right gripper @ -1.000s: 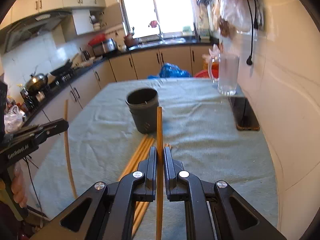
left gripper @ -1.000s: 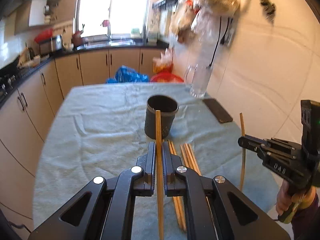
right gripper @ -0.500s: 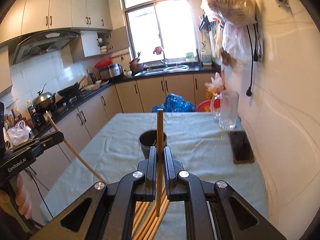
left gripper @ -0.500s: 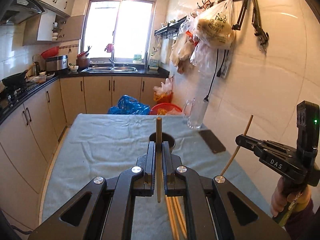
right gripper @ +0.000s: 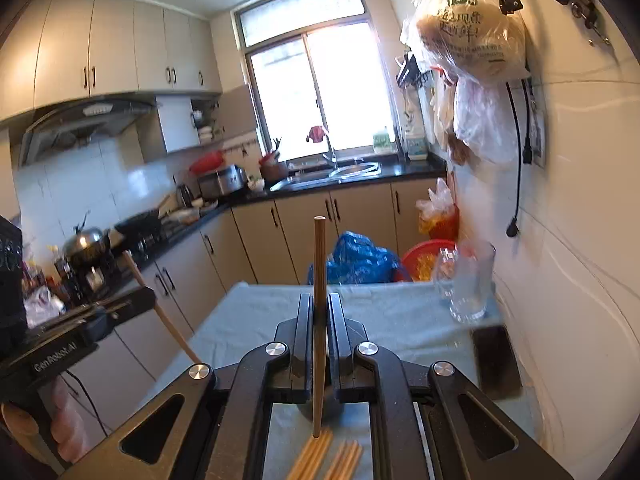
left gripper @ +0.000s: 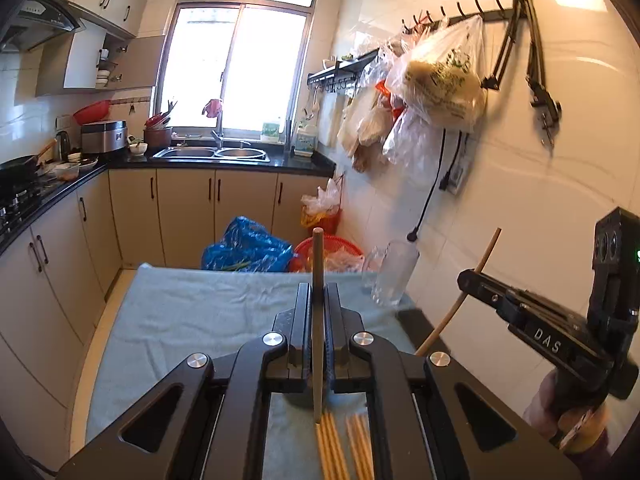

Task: Organize utensils
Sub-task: 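Lift the chopstick upright and drop it into the grey cup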

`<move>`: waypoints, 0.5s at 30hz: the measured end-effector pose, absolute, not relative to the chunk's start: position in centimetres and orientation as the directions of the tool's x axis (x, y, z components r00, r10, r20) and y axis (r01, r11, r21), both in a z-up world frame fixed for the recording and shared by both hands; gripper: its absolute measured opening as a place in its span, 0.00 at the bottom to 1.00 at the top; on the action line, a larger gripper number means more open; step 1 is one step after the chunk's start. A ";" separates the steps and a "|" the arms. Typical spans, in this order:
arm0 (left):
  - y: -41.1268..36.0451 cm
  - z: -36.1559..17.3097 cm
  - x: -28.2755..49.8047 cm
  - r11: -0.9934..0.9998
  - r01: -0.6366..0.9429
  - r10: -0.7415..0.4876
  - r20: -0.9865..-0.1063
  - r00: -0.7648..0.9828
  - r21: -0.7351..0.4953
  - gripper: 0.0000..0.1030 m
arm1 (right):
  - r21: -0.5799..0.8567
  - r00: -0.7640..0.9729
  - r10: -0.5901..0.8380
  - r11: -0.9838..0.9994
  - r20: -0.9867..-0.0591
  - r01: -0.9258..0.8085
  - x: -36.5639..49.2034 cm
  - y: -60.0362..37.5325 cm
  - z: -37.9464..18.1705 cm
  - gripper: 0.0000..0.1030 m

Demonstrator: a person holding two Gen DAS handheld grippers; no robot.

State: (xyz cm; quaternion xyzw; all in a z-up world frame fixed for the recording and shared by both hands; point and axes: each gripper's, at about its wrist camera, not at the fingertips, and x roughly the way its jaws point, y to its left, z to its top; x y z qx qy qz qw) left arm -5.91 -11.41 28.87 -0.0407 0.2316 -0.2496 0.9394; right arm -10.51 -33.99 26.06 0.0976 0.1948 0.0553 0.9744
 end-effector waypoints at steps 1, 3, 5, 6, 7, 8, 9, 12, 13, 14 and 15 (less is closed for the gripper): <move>-11.6 29.3 -5.4 0.869 0.451 -0.494 -0.403 0.770 -0.204 0.05 | 0.219 0.921 0.148 0.973 -0.360 -0.071 -10.1 -34.0 26.4 0.07; -12.0 30.1 -4.3 0.864 0.452 -0.504 -0.388 0.772 -0.221 0.05 | 0.232 0.929 0.155 0.970 -0.336 -0.078 -8.9 -34.0 27.2 0.07; -12.5 31.0 -3.3 0.862 0.454 -0.508 -0.370 0.778 -0.228 0.05 | 0.235 0.937 0.153 0.969 -0.314 -0.080 -8.2 -34.0 27.7 0.07; -12.9 31.3 -2.8 0.861 0.455 -0.508 -0.364 0.781 -0.227 0.05 | 0.235 0.941 0.150 0.969 -0.304 -0.079 -7.7 -34.0 27.9 0.07; -13.3 31.4 -2.3 0.863 0.454 -0.504 -0.363 0.784 -0.220 0.05 | 0.236 0.944 0.146 0.969 -0.297 -0.076 -7.3 -34.0 28.0 0.07; -13.8 31.4 -1.8 0.867 0.452 -0.498 -0.365 0.787 -0.210 0.05 | 0.237 0.945 0.143 0.969 -0.294 -0.073 -6.9 -34.1 28.1 0.07; -14.5 31.3 -1.2 0.874 0.446 -0.486 -0.369 0.792 -0.194 0.05 | 0.237 0.947 0.135 0.969 -0.292 -0.065 -6.3 -34.1 27.9 0.07; -15.9 29.8 0.2 0.889 0.431 -0.455 -0.404 0.793 -0.155 0.05 | 0.225 0.942 0.112 0.974 -0.316 -0.041 -4.7 -34.1 26.6 0.07; -16.3 29.2 0.8 0.890 0.429 -0.452 -0.421 0.787 -0.154 0.05 | 0.224 0.936 0.109 0.974 -0.334 -0.033 -4.0 -34.1 25.8 0.07; -16.6 28.2 1.5 0.892 0.424 -0.448 -0.447 0.774 -0.158 0.05 | 0.227 0.931 0.108 0.973 -0.349 -0.028 -3.5 -34.1 25.1 0.07; -16.8 27.2 2.0 0.893 0.419 -0.444 -0.470 0.763 -0.163 0.05 | 0.234 0.921 0.111 0.972 -0.372 -0.023 -2.9 -34.2 24.2 0.07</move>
